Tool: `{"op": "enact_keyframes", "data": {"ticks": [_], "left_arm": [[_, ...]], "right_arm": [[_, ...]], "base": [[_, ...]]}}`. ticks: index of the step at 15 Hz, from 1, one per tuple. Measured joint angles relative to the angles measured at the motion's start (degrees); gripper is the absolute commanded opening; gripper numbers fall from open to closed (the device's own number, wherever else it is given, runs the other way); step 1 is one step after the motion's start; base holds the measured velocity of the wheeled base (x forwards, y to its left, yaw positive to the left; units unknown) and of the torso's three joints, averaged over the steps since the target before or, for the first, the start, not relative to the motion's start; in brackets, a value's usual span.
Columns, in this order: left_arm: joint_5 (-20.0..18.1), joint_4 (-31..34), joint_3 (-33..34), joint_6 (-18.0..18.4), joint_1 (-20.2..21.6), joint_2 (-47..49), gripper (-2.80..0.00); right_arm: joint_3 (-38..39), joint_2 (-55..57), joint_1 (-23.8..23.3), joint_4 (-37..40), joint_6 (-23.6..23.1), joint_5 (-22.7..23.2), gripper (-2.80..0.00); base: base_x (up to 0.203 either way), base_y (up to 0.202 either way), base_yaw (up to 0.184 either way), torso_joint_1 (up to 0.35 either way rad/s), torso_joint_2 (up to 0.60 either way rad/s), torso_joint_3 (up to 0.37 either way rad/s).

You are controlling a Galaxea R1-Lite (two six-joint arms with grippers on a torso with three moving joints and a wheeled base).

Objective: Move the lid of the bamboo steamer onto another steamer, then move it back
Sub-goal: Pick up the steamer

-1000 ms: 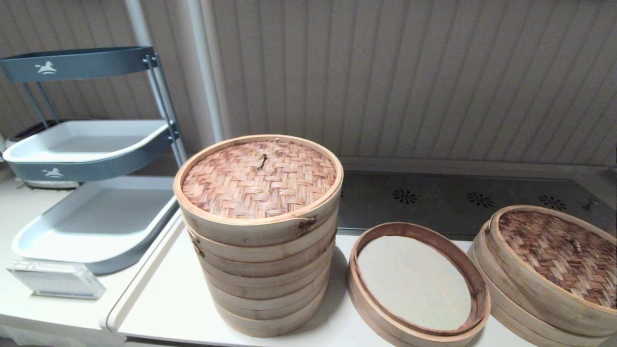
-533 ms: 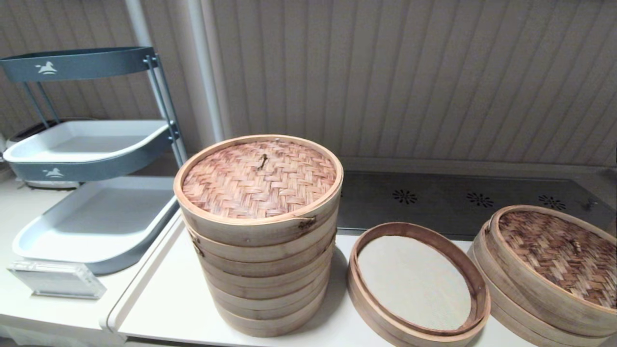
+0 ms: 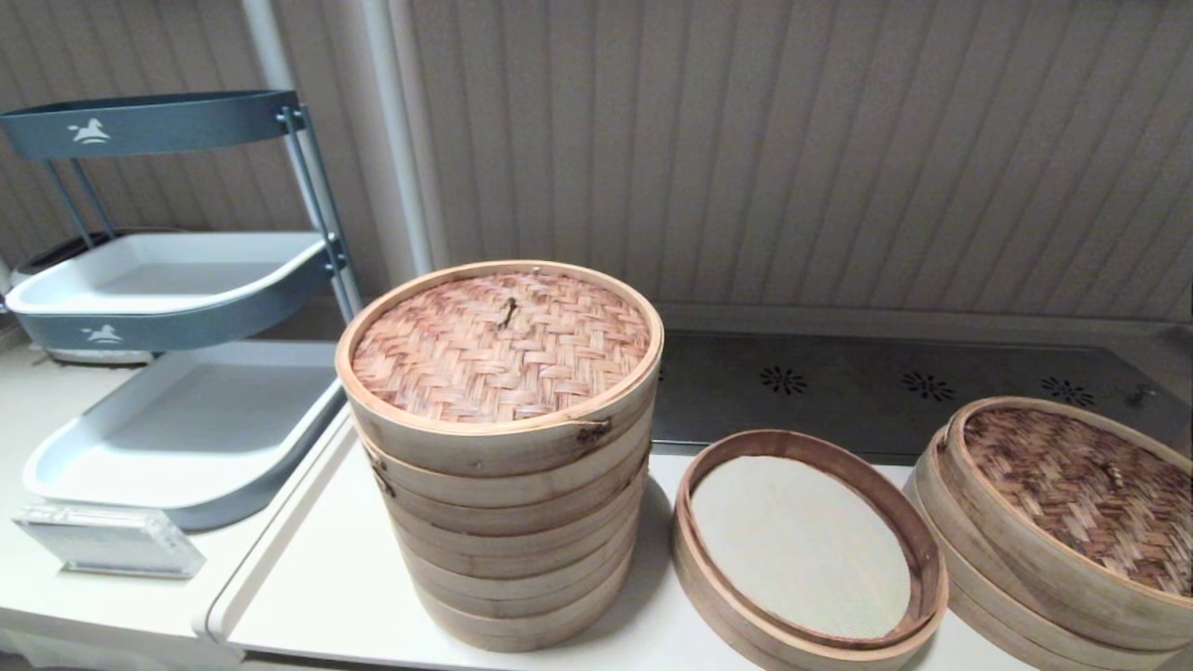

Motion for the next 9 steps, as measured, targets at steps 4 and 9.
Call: {"op": "enact_keyframes", "data": {"ticks": [4, 9], "left_arm": [[0.0, 0.01, 0.0, 0.0, 0.0, 0.0, -2.8], [-0.02, 0.01, 0.0, -0.02, 0.0, 0.0, -2.8]], "right_arm": [[-8.99, 14.16, -4.07, 3.45, 4.69, -1.35, -2.8], [-18.91, 28.45, -11.96, 4.44, 6.04, -1.77, -2.8]], "base": [[0.0, 0.0, 0.0, 0.0, 0.0, 0.0], [0.0, 0.0, 0.0, 0.0, 0.0, 0.0]]}}
